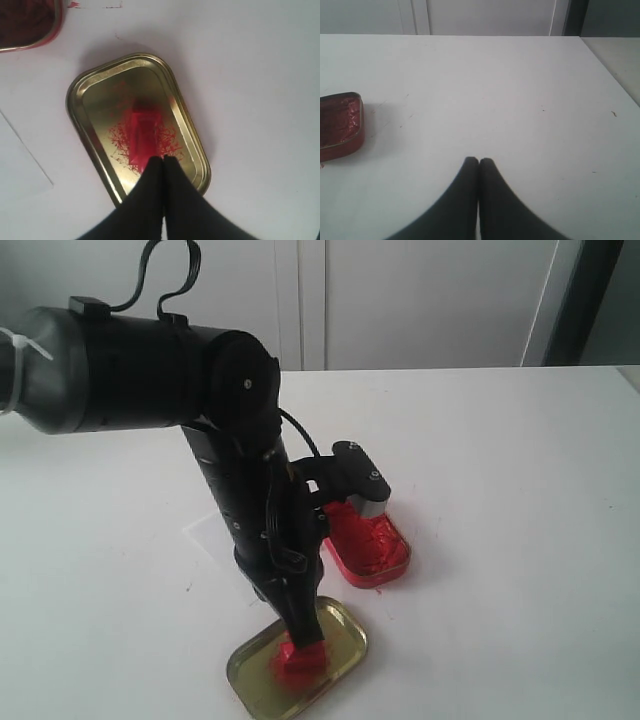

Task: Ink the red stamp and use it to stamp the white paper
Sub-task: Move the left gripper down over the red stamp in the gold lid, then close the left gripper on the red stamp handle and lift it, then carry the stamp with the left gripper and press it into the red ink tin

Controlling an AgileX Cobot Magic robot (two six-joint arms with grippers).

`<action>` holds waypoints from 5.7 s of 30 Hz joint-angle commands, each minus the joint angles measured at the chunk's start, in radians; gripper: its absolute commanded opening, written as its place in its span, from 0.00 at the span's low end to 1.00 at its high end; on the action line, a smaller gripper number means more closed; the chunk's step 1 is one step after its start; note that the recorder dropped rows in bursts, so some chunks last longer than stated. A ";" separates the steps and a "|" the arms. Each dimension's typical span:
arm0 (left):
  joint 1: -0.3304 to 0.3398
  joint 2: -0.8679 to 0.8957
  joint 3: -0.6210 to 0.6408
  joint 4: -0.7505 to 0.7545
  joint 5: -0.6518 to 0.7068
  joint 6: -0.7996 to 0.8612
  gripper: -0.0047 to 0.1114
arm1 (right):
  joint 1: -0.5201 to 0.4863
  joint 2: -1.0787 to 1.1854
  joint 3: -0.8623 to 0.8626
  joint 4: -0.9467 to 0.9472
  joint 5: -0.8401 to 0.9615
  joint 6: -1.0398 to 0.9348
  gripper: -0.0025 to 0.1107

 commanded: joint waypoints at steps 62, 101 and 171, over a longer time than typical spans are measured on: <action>-0.075 0.167 -0.009 0.173 -0.057 -0.153 0.17 | 0.001 -0.004 0.004 -0.006 -0.014 0.000 0.02; -0.024 0.140 -0.245 0.214 0.101 -0.148 0.04 | 0.001 -0.004 0.004 -0.006 -0.014 0.000 0.02; 0.075 0.601 -0.893 0.228 0.208 -0.131 0.04 | 0.001 -0.004 0.004 -0.006 -0.014 0.000 0.02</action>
